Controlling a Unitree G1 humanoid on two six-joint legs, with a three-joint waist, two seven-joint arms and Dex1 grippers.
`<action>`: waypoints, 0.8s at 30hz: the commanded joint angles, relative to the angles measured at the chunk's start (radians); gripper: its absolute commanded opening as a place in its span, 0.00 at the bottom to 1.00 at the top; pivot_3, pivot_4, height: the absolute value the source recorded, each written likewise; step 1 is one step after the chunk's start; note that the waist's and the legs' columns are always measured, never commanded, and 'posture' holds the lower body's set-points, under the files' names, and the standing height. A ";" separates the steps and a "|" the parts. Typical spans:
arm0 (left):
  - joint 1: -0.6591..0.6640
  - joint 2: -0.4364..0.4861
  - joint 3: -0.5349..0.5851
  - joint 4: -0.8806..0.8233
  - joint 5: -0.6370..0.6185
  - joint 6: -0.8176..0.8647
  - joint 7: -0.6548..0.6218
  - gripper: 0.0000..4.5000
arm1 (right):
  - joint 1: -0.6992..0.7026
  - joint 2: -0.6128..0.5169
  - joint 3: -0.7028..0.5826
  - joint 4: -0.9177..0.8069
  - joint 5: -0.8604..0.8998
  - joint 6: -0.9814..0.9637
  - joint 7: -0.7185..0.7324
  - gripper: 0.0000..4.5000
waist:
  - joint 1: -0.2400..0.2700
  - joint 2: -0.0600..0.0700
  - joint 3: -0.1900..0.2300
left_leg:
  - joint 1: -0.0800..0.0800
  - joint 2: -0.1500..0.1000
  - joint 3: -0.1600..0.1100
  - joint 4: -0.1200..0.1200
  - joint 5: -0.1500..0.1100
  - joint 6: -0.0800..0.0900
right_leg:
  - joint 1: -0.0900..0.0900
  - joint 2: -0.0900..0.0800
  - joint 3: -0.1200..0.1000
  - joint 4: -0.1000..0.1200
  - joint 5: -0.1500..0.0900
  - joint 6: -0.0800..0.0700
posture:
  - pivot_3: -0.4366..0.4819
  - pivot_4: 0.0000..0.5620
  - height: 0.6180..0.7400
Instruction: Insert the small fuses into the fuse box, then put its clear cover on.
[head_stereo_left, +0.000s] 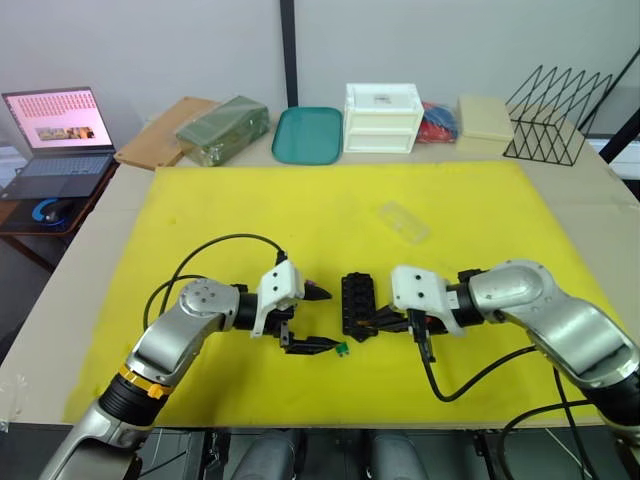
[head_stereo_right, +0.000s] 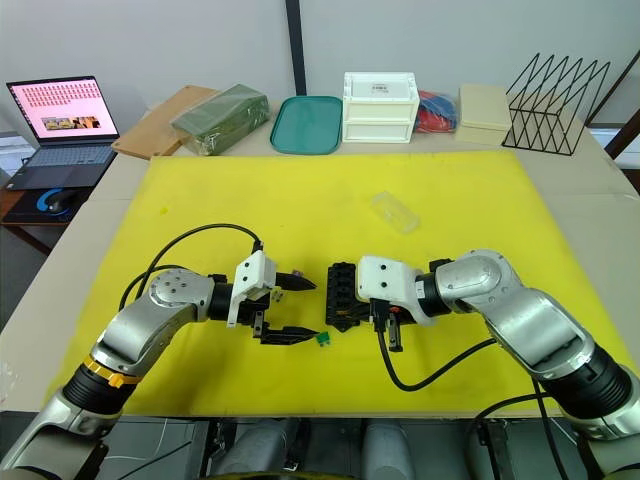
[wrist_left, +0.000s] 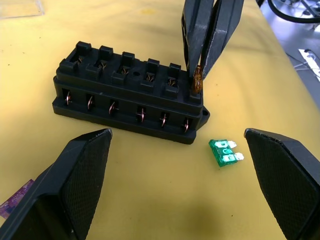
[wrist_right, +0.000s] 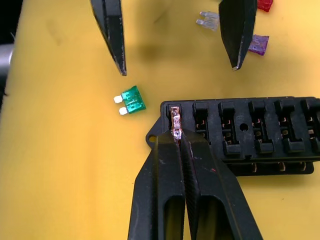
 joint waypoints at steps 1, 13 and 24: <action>0.000 -0.005 0.001 -0.015 0.002 -0.019 0.000 0.99 | 0.021 -0.010 0.023 0.022 -0.049 -0.022 0.003 0.00 | 0.000 0.000 0.000 | 0.000 0.000 0.000 0.000 0.000 0.000 | 0.000 0.000 0.000 0.000 0.000 0.000 | 0.48 0.27 1.00; 0.003 -0.012 -0.001 -0.017 0.009 -0.014 0.004 0.99 | 0.028 -0.007 0.009 0.027 -0.070 -0.072 0.023 0.00 | 0.000 0.000 0.000 | 0.000 0.000 0.000 0.000 0.000 0.000 | 0.000 0.000 0.000 0.000 0.000 0.000 | 0.48 0.27 1.00; 0.006 -0.007 0.004 -0.017 0.008 -0.013 0.004 1.00 | 0.009 0.001 -0.020 0.007 -0.039 -0.036 0.033 0.21 | 0.000 0.000 0.000 | 0.000 0.000 0.000 0.000 0.000 0.000 | 0.001 0.000 0.000 0.000 0.000 0.000 | 0.48 0.27 1.00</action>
